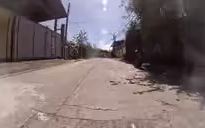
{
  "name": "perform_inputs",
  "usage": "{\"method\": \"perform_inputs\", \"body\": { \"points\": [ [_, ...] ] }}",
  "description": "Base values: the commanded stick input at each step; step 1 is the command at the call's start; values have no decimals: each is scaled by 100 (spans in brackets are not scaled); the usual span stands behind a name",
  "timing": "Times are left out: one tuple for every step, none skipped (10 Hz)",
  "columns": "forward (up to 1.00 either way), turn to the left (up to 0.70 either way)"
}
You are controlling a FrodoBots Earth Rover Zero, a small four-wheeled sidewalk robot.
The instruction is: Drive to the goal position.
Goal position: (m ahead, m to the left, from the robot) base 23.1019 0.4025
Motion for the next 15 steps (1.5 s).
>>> {"method": "perform_inputs", "body": {
  "points": [
    [85, 0],
    [85, 0],
    [85, 0],
    [85, 0],
    [85, 0],
    [85, 0],
    [85, 0],
    [85, 0],
    [85, 0],
    [85, 0],
    [85, -19],
    [85, -27],
    [85, -27],
    [85, -8],
    [85, 0]
  ]
}}
